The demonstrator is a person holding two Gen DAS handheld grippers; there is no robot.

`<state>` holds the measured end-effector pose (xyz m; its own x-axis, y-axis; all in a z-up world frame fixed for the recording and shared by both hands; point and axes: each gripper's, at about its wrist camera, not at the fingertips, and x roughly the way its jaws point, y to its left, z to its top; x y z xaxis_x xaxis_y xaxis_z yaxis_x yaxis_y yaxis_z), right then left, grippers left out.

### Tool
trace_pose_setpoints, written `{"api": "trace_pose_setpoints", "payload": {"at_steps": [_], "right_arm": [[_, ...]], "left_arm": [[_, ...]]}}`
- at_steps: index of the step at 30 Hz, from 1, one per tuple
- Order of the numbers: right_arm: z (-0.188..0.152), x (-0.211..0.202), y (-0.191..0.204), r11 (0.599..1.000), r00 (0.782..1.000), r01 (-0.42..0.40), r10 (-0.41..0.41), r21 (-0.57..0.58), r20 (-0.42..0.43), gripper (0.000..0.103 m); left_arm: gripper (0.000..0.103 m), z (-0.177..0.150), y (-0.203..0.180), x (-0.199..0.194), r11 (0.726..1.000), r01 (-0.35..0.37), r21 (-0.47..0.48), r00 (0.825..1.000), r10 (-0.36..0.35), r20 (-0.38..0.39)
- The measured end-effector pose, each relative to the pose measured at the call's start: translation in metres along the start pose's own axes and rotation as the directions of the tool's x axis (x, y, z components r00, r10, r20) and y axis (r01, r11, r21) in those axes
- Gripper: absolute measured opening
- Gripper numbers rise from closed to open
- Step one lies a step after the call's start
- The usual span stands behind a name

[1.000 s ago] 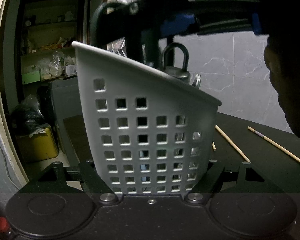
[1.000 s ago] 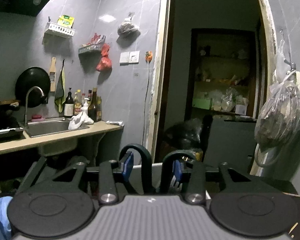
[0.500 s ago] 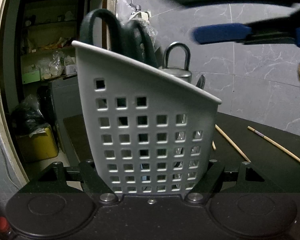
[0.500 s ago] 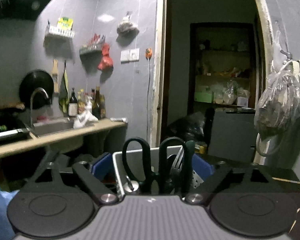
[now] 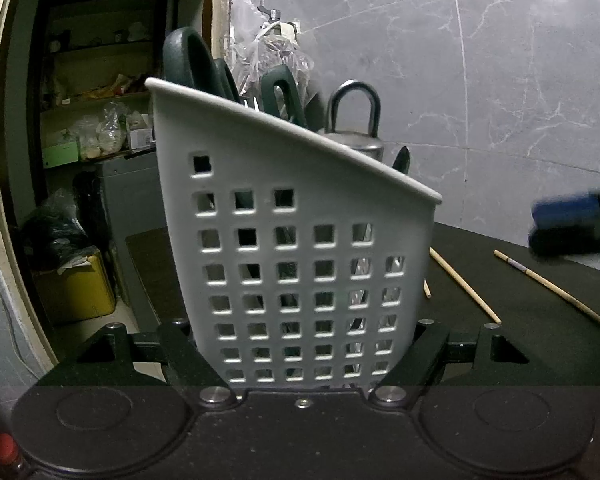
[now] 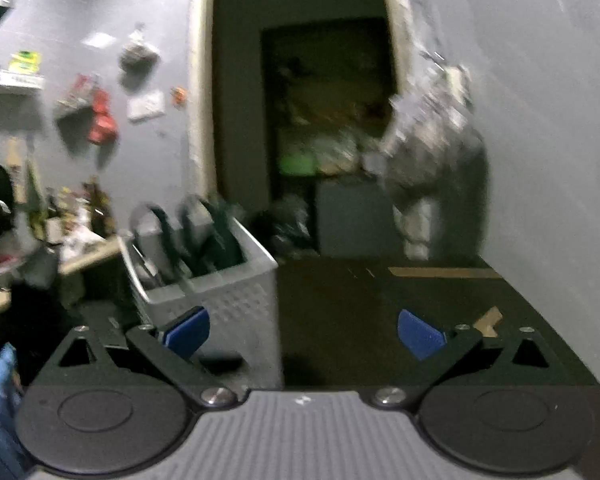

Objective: Organize utensils
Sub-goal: 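Move the right gripper down to the wooden chopsticks on the table, then grasp one wooden chopstick with the right gripper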

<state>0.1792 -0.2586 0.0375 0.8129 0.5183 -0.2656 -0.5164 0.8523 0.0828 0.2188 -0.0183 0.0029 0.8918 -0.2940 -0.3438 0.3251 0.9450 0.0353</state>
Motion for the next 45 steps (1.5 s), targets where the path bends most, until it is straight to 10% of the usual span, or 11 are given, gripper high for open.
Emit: {"api": "trace_pose_setpoints", "payload": {"at_steps": [13,20,34,45], "right_arm": [[-0.055,-0.016,-0.018,0.965,0.977,0.215,-0.213,0.152,-0.027,0.103],[-0.057,-0.029,-0.049,0.874,0.901,0.433,-0.417,0.222,-0.118,0.103],[-0.068,-0.008,-0.077,0.783,0.776,0.605,-0.539,0.144,-0.326,0.093],[-0.064,0.007,-0.098,0.789,0.802,0.573,-0.483,0.221,-0.351,0.078]], "left_arm": [[0.078,0.004,-0.001,0.004,0.999,0.007,0.036,1.0,-0.006,-0.027],[0.078,0.007,-0.003,0.006,1.0,0.007,0.03,0.999,-0.005,-0.046],[0.077,0.018,-0.011,0.017,0.999,-0.037,0.018,0.995,0.039,-0.091],[0.077,0.024,-0.013,0.025,0.998,-0.058,-0.01,0.992,0.056,-0.117]]}}
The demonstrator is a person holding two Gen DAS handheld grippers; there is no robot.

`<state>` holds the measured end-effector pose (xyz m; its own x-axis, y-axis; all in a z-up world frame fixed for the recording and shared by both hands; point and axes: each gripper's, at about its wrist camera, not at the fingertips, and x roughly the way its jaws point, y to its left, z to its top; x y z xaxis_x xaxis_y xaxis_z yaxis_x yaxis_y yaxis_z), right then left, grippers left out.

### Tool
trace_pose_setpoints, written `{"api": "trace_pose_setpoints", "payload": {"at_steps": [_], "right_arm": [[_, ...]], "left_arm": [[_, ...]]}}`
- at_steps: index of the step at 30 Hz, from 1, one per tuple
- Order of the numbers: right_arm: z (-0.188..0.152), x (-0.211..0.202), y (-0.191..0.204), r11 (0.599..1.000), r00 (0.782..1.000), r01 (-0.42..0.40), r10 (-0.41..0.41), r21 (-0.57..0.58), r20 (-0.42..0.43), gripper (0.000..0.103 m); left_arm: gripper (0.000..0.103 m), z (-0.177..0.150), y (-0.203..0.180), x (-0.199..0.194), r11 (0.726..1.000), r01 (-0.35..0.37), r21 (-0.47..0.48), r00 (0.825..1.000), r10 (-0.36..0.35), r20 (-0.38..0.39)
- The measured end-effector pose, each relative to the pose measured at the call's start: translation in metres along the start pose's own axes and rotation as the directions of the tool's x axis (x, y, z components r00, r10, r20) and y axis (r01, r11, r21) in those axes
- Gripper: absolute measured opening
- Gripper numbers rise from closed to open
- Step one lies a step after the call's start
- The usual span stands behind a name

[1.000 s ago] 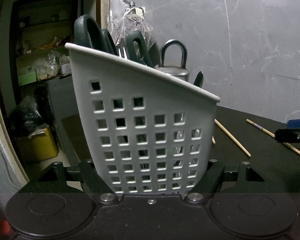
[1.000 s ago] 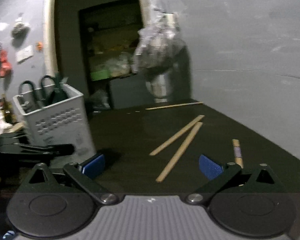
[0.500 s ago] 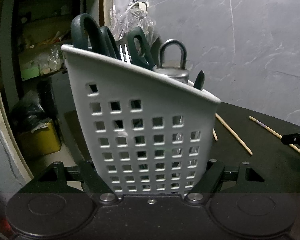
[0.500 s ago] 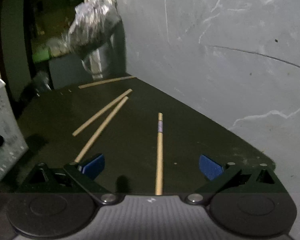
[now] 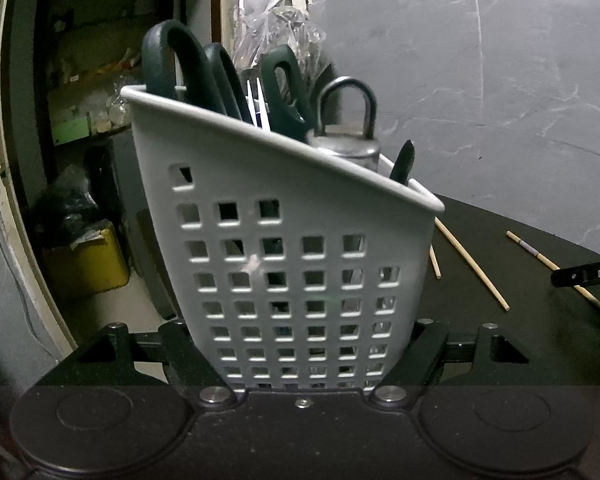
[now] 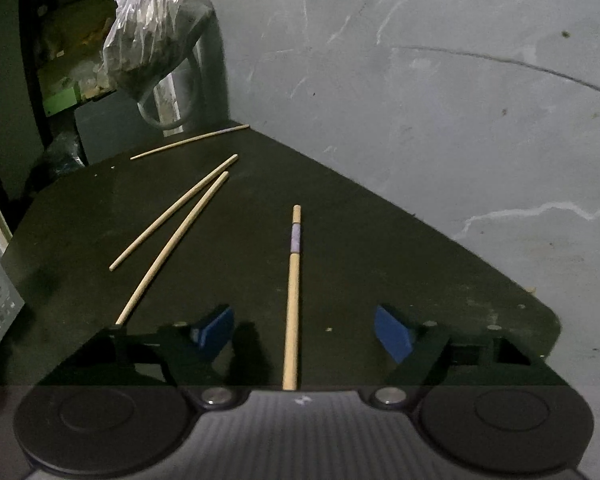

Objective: Organize utensils

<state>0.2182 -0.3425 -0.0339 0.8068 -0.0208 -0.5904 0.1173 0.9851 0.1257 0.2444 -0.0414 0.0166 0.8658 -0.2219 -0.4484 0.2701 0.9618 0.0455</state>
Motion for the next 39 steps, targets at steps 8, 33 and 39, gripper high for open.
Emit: {"api": "trace_pose_setpoints", "payload": {"at_steps": [8,33,39], "right_arm": [[0.01,0.008,0.008,0.999,1.0,0.022,-0.022,-0.037,-0.003,0.015],[0.094,0.122,0.028,0.983,0.997,-0.052,0.06,0.179,-0.042,0.007],[0.101,0.135,0.047,0.984,0.997,-0.058,0.066,0.166,-0.039,0.007]], "left_arm": [[0.077,0.0,0.005,0.003,1.0,-0.001,-0.027,1.0,0.0,-0.015],[0.077,-0.015,0.02,0.004,0.997,0.072,0.003,0.997,-0.072,0.009],[0.077,-0.018,0.023,0.006,0.997,0.079,-0.003,0.997,-0.079,0.013]]}}
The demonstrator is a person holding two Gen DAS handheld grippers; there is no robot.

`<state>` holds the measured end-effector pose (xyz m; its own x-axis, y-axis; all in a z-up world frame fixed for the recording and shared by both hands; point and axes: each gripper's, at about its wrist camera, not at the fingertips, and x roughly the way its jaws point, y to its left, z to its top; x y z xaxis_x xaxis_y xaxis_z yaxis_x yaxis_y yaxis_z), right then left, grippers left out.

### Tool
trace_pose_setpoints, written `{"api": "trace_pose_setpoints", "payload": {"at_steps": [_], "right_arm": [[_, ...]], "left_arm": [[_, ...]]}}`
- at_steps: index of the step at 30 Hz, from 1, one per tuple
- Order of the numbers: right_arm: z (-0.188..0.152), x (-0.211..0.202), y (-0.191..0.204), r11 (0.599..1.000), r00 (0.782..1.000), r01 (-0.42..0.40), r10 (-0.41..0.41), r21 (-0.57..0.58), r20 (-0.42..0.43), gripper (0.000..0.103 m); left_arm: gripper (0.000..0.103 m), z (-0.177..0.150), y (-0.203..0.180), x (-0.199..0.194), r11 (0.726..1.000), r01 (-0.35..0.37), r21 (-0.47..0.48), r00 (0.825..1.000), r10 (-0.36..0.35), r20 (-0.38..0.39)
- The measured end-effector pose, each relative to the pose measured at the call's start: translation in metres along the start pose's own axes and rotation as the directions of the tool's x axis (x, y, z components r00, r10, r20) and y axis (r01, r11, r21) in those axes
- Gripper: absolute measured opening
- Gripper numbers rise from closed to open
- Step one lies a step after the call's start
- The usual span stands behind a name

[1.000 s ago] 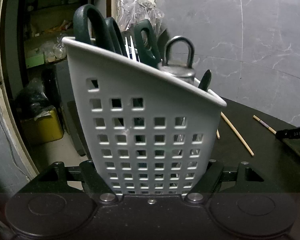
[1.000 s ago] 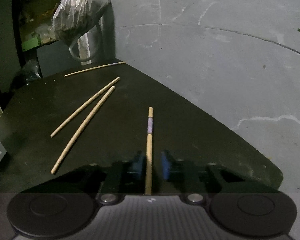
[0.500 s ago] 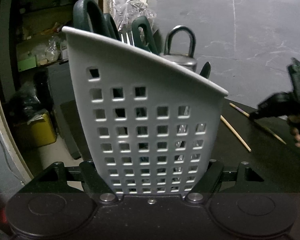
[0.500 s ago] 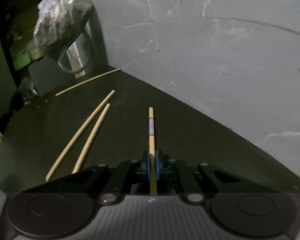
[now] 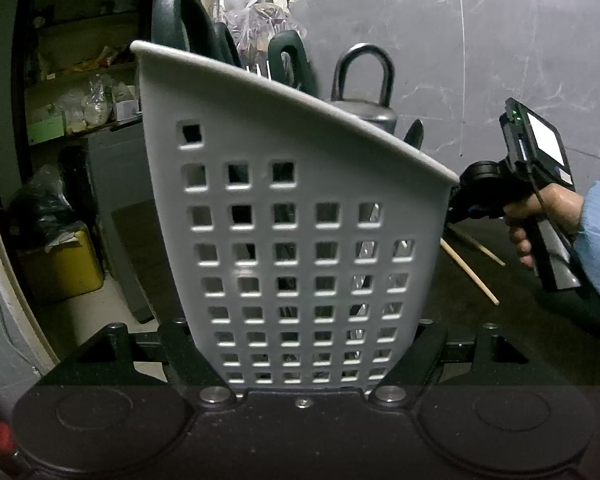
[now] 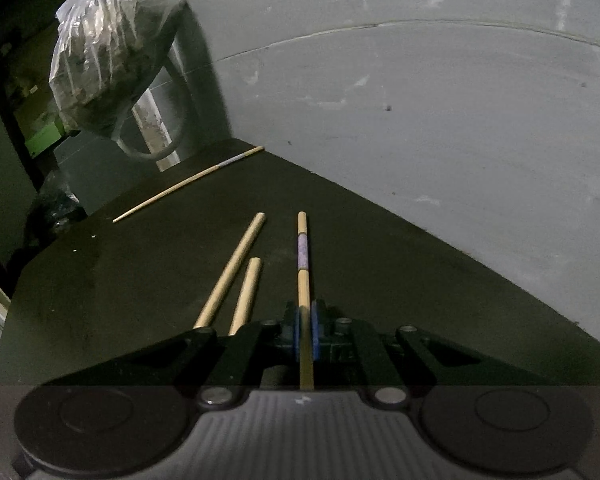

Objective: Organize utensils

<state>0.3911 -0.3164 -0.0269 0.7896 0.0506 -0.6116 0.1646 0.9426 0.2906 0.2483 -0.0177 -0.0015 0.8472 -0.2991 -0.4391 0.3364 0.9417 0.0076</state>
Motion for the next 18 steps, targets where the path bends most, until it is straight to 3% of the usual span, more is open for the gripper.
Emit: {"api": "trace_pose_setpoints", "payload": {"at_steps": [5,15,18], "right_arm": [[-0.003,-0.003,0.008,0.999,1.0,0.016,-0.017,-0.031,-0.007,0.007],[-0.019,-0.021,0.02,0.998,0.999,-0.029,0.026,-0.058,-0.04,0.007],[-0.02,-0.023,0.022,0.998,0.999,-0.027,0.025,-0.05,-0.04,0.013]], "left_arm": [[0.078,-0.002,0.002,0.0,1.0,0.006,-0.004,1.0,-0.006,-0.001],[0.078,-0.005,0.005,0.003,1.0,0.011,-0.007,1.0,-0.011,0.001],[0.078,-0.005,0.006,0.004,1.0,0.014,-0.011,1.0,-0.014,-0.002]]}}
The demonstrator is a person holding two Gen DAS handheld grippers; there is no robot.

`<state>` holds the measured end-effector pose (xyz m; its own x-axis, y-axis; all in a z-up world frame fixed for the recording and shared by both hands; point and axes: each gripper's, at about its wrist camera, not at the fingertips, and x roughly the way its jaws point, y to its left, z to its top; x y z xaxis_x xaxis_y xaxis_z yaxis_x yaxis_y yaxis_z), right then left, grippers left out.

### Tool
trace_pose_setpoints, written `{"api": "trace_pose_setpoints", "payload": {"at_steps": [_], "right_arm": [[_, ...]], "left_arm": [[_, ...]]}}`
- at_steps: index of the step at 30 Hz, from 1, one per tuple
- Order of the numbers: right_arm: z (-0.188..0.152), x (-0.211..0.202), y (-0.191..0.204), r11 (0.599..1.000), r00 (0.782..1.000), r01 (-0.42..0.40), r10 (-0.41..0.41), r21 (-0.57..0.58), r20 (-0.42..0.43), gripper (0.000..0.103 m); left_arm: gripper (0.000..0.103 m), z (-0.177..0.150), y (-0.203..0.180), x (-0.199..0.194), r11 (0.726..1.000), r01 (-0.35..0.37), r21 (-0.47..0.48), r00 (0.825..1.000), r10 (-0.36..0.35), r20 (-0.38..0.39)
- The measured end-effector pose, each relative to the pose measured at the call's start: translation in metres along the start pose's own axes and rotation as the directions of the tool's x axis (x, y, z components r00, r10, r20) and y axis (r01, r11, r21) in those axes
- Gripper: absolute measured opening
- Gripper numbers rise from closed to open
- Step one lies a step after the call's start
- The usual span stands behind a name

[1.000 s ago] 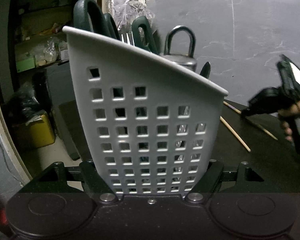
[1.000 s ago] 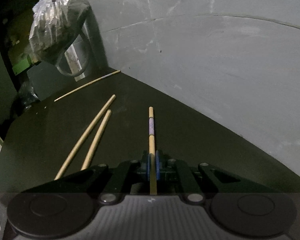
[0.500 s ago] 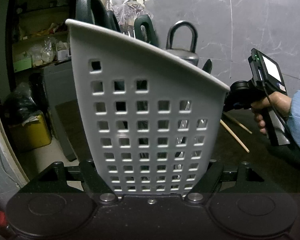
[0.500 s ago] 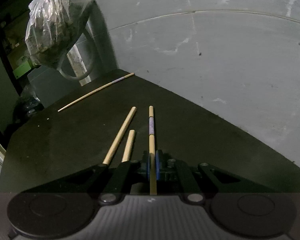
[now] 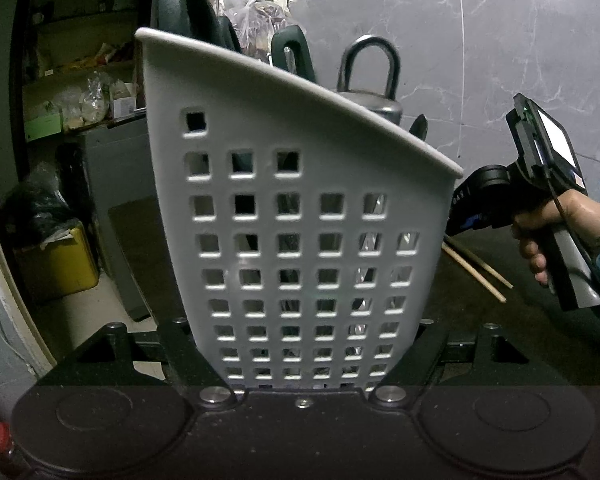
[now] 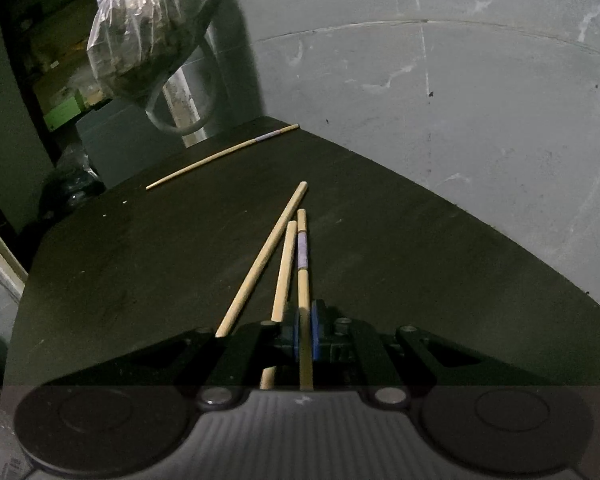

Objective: Organize utensils

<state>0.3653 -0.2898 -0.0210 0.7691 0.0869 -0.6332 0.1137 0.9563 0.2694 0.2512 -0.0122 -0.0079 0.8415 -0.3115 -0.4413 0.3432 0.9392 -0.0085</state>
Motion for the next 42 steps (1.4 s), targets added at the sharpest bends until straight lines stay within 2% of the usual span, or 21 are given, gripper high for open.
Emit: {"api": "trace_pose_setpoints", "payload": {"at_steps": [2,3,4,7,9,19,24,26,28,29,35,42], "right_arm": [[0.0,-0.001,0.0,1.0,1.0,-0.008,0.008,0.012,0.001,0.027],[0.0,-0.002,0.001,1.0,1.0,-0.013,0.013,0.007,0.002,0.039],[-0.001,-0.003,0.002,1.0,1.0,-0.019,0.019,-0.003,-0.001,0.046],[-0.003,-0.004,0.008,0.997,1.0,-0.023,0.022,-0.07,-0.018,0.055],[-0.005,-0.005,0.016,0.992,1.0,-0.019,0.016,-0.122,-0.026,0.057],[-0.017,-0.012,0.031,0.967,0.999,0.025,-0.032,-0.253,-0.023,0.056],[-0.021,-0.019,0.028,0.959,0.999,0.017,-0.027,-0.282,-0.033,0.055],[-0.022,-0.022,0.026,0.956,0.999,0.009,-0.02,-0.294,-0.032,0.047],[-0.023,-0.025,0.026,0.955,0.999,0.008,-0.018,-0.298,-0.034,0.023],[-0.023,-0.026,0.025,0.954,0.999,0.006,-0.017,-0.299,-0.036,0.018],[-0.031,-0.036,0.018,0.96,0.999,-0.005,-0.008,-0.281,-0.045,0.015],[-0.067,-0.085,0.017,0.944,0.993,-0.074,0.039,-0.321,-0.116,0.015]], "left_arm": [[0.077,0.0,0.001,0.0,1.0,0.001,-0.002,1.0,-0.001,-0.003],[0.077,-0.001,0.001,0.002,1.0,0.001,-0.001,1.0,-0.001,-0.003],[0.077,-0.001,0.001,0.002,1.0,0.0,-0.001,1.0,0.0,-0.004],[0.078,-0.001,0.002,0.002,1.0,0.0,-0.001,1.0,0.0,-0.004],[0.078,-0.001,0.002,0.002,1.0,0.0,-0.001,1.0,0.0,-0.005],[0.077,0.0,0.0,0.001,1.0,-0.006,0.004,1.0,0.006,-0.009],[0.077,-0.001,-0.002,0.001,1.0,-0.006,0.003,1.0,0.006,-0.011],[0.077,-0.001,-0.003,0.001,1.0,-0.007,0.002,1.0,0.007,-0.014],[0.077,-0.001,-0.003,0.001,1.0,-0.007,0.0,1.0,0.007,-0.015],[0.077,-0.001,-0.003,0.001,1.0,-0.007,-0.001,1.0,0.007,-0.016],[0.077,-0.003,-0.002,0.0,1.0,-0.006,-0.005,1.0,0.006,-0.019],[0.077,-0.004,-0.002,0.0,1.0,-0.006,-0.005,1.0,0.006,-0.025]]}}
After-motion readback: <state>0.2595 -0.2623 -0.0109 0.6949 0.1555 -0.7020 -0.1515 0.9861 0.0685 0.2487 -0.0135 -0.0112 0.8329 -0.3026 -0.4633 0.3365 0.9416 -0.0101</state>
